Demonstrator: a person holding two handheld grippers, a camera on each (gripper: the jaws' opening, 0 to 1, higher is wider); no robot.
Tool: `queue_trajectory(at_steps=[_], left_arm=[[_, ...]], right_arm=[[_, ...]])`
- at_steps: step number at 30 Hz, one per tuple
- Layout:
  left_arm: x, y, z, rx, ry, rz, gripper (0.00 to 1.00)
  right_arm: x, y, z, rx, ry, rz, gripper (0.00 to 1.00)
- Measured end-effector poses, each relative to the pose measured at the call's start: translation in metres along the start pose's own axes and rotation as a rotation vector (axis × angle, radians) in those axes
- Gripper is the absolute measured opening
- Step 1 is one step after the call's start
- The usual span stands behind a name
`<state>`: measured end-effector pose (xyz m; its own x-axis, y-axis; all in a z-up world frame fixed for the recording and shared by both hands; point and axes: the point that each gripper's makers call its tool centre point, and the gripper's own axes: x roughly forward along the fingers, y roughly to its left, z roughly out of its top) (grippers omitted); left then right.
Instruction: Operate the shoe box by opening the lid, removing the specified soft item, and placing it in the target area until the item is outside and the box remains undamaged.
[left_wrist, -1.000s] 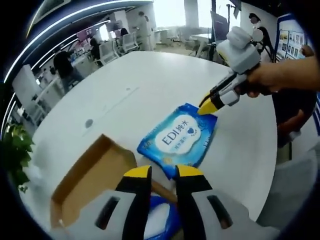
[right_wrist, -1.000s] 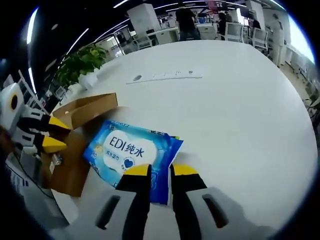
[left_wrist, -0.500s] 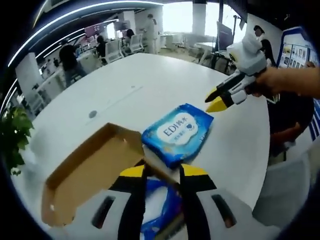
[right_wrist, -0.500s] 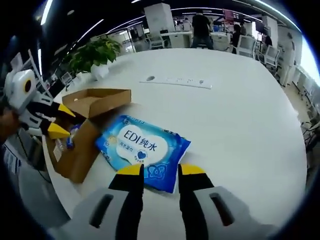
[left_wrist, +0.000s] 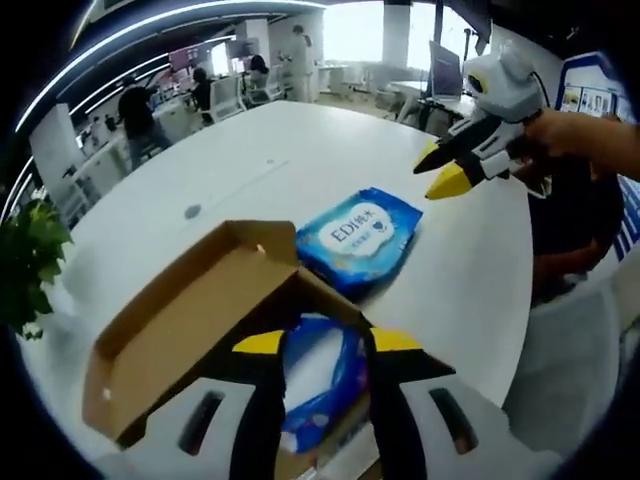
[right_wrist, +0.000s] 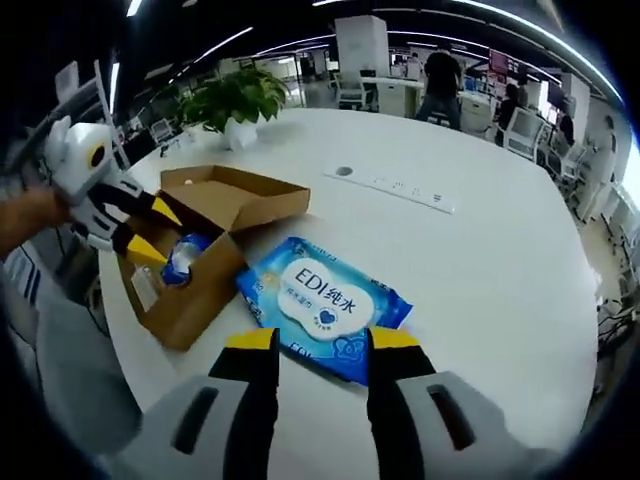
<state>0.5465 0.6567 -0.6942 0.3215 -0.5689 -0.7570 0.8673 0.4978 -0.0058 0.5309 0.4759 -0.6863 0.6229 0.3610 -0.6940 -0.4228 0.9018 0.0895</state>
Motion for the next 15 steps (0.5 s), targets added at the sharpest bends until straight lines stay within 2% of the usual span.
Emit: queue_trajectory(at_steps=[5, 11, 15], left_arm=[[-0.006, 0.003, -0.009, 0.003, 0.002, -0.01, 0.33], [-0.007, 0.01, -0.026, -0.018, 0.025, -0.014, 0.34], [-0.007, 0.009, -0.036, -0.028, 0.031, -0.03, 0.36]], right_arm=[[-0.002, 0.017, 0.01, -0.053, -0.011, 0.026, 0.32], [-0.001, 0.041, 0.025, -0.126, -0.036, 0.071, 0.31], [0.005, 0.056, 0.032, -0.211, -0.054, 0.099, 0.3]])
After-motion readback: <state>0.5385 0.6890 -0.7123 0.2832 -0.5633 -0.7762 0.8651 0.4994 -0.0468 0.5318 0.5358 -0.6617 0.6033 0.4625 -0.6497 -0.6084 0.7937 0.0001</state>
